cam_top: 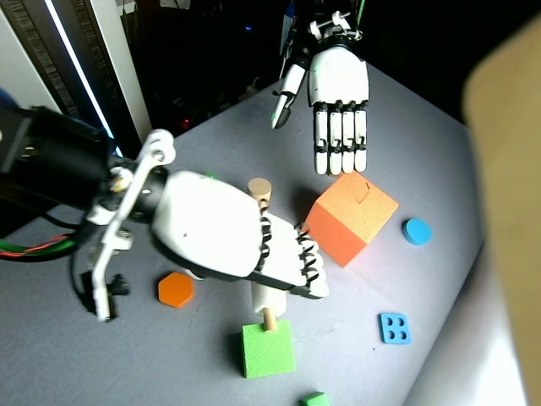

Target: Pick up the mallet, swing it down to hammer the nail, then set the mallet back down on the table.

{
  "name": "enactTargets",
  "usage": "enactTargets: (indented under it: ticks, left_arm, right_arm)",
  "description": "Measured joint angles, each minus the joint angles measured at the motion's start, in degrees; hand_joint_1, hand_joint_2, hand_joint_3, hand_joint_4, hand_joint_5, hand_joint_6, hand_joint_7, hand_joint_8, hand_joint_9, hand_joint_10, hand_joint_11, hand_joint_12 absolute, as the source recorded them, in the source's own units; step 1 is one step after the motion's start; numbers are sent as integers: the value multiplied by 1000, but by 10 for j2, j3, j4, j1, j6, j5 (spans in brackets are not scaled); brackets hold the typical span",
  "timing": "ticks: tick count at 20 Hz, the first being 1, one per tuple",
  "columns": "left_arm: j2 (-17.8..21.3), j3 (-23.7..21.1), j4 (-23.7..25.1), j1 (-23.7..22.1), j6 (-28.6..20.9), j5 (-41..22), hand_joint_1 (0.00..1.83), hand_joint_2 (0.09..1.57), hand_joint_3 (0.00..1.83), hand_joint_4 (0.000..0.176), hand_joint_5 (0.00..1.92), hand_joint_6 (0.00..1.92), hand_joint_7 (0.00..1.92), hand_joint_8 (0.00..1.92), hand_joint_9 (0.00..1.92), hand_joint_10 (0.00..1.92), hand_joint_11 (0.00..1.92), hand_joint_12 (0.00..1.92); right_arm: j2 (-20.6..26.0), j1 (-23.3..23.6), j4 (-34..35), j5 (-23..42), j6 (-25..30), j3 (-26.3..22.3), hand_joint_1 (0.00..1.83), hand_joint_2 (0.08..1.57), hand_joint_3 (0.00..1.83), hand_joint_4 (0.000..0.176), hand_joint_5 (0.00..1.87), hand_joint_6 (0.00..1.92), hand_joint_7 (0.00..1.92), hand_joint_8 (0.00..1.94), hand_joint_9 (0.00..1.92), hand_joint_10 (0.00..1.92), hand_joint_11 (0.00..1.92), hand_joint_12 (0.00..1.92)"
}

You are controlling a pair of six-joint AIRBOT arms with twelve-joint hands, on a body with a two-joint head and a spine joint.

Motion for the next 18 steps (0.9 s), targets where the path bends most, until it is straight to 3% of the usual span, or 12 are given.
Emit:
enactTargets:
  ticks: [6, 10, 18]
  left_arm:
    - [-9, 8, 3, 0, 2, 0, 0, 1258, 4, 0, 1, 0, 0, 0, 0, 0, 0, 0]
    - [-13, 11, 4, 0, 2, 1, 0, 1242, 0, 0, 0, 0, 0, 0, 0, 0, 0, 0]
    - [-23, 17, 1, -3, 2, 7, 0, 1252, 1, 0, 6, 2, 5, 1, 0, 0, 0, 0]
  right_arm:
    - [-38, -14, 0, 3, 12, 21, 1309, 981, 14, 0, 0, 0, 0, 0, 0, 0, 0, 0]
    - [-63, -17, -1, 8, 50, 52, 1327, 972, 7, 0, 0, 0, 0, 0, 0, 0, 0, 0]
    - [-94, -33, -2, 9, 36, 82, 1338, 962, 1, 0, 0, 0, 0, 0, 0, 0, 3, 2]
